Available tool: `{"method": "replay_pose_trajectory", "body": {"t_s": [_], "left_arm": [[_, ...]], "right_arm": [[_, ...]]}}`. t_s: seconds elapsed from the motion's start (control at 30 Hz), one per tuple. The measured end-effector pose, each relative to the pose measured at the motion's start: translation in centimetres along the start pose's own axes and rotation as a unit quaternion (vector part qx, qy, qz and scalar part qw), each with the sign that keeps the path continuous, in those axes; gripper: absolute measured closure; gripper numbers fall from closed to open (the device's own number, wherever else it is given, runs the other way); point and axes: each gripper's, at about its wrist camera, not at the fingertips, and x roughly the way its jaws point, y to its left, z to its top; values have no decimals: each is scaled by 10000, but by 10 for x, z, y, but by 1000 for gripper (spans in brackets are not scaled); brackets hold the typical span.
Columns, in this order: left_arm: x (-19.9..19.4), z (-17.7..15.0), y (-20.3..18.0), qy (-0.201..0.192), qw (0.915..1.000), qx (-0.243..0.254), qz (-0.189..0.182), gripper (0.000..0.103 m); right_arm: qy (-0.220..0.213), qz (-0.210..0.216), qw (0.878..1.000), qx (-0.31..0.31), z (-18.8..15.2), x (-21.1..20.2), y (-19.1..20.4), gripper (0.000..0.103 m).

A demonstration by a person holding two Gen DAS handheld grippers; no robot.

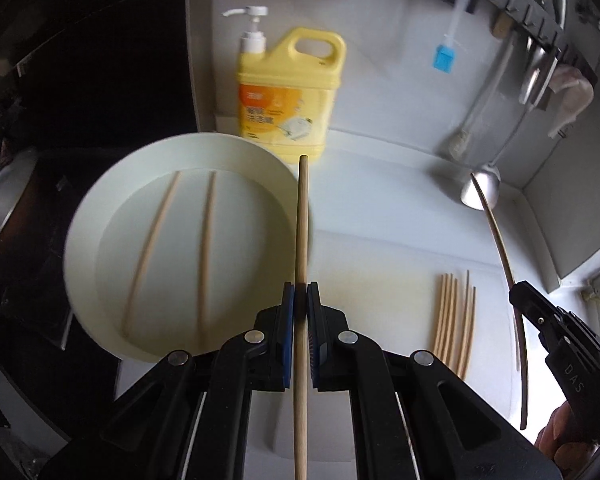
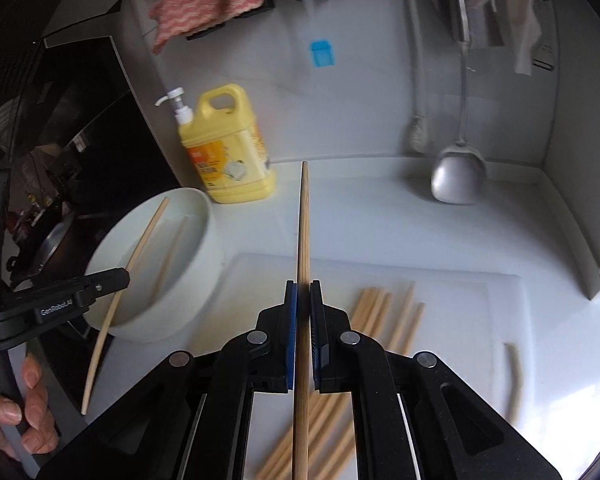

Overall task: Organize utensils
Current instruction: 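Lift and carry both held chopsticks over the water basin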

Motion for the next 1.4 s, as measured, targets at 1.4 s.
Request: {"method": "replay_pose_trajectory", "body": {"t_s": [1.4], "left_arm": [[134, 55, 166, 892, 9958, 203, 23, 96]], "right_arm": [[1439, -100, 9892, 269, 33, 220, 160, 97]]}}
